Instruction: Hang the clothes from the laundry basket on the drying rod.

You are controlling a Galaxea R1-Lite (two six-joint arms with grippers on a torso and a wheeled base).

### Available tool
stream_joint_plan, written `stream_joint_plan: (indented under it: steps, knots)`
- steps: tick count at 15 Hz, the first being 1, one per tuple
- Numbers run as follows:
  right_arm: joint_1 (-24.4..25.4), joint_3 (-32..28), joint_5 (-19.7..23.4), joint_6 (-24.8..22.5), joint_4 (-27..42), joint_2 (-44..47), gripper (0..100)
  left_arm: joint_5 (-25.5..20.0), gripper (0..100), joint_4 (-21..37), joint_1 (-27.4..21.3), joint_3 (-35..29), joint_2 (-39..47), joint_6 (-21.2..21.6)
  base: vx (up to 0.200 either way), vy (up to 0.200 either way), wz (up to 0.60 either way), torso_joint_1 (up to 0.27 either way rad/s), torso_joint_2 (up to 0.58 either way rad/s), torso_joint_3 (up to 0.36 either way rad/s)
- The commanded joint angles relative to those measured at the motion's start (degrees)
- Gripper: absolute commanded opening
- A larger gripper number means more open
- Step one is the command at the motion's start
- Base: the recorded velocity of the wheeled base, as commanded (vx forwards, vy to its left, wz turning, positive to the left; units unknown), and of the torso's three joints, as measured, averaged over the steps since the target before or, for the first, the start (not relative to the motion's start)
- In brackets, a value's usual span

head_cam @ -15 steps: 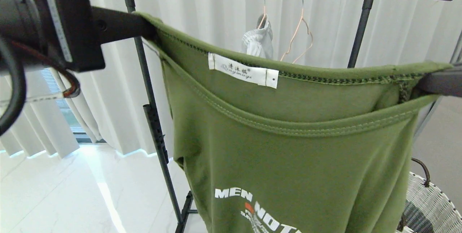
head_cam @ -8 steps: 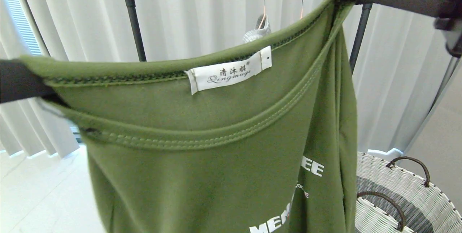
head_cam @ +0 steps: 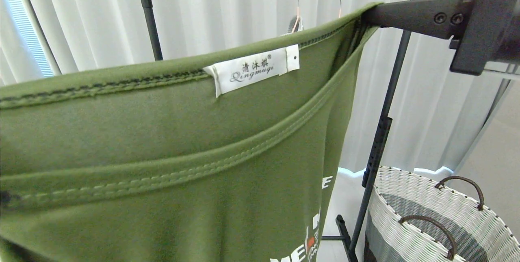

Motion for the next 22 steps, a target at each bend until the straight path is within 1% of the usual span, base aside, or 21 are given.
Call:
stream_joint_plan:
  steps: [1,2,3,4,6,7,10,12,14,15,20,21,22]
  knots:
    - [-2.60,-0.67,0.08,-0.02,1.42,-2.27,0,0.50,0,-0.08,6.86,-0.74,2.12,4.87,0.000,0.000,0.00,0.000,0.00,0.000]
    - [-3.48,-1.46,0.25,-0.02,2.92,-3.41,0,0.85,0,-0.26,16.79,-0.30,3.97,13.04,0.000,0.000,0.00,0.000,0.00,0.000]
    - [-3.48,-1.73,0.25,0.07,4.24,-4.29,0,0.76,0,-0.79,21.18,-0.21,5.02,16.99,0.000,0.000,0.00,0.000,0.00,0.000]
    - [-3.31,-1.46,0.34,0.07,6.08,-5.44,0,0.76,0,-3.42,23.38,-0.21,6.60,18.31,0.000,0.000,0.00,0.000,0.00,0.000]
    - [-1.99,-0.85,0.43,0.07,9.95,-7.11,0,1.55,0,-10.54,24.79,0.85,8.54,18.49,0.000,0.000,0.00,0.000,0.00,0.000]
    - [-1.20,-0.58,0.34,0.07,10.13,-7.11,0,2.61,0,-12.21,24.79,1.72,8.98,18.58,0.000,0.000,0.00,0.000,0.00,0.000]
    - [2.05,0.65,0.25,0.07,10.13,-6.75,0,3.92,0,-15.03,24.79,3.39,9.24,18.66,0.000,0.000,0.00,0.000,0.00,0.000]
    - [2.05,1.17,0.08,0.15,10.04,-6.67,0,6.39,0,-16.17,24.79,3.66,9.33,18.58,0.000,0.000,0.00,0.000,0.00,0.000]
    - [2.14,1.61,0.08,0.33,10.13,-6.67,0,6.83,0,-16.17,24.79,3.83,9.15,18.58,0.000,0.000,0.00,0.000,0.00,0.000]
    - [2.14,2.32,-0.01,0.42,10.13,-7.02,100,6.83,0,-16.26,24.79,3.83,9.15,18.58,0.000,0.000,0.00,0.000,0.00,0.000]
    - [2.05,6.27,-0.01,0.42,10.04,-9.48,100,6.83,0,-16.26,24.88,4.45,9.15,18.58,0.000,0.000,0.00,0.000,0.00,0.000]
    - [2.05,6.71,-0.01,0.42,10.04,-9.92,100,6.91,0,-16.26,25.23,4.71,9.15,18.58,0.000,0.000,0.00,0.000,0.00,0.000]
    - [1.97,7.50,0.08,0.51,10.04,-10.62,100,7.00,0,-16.26,26.63,5.24,9.15,18.66,0.000,0.000,0.00,0.000,0.00,0.000]
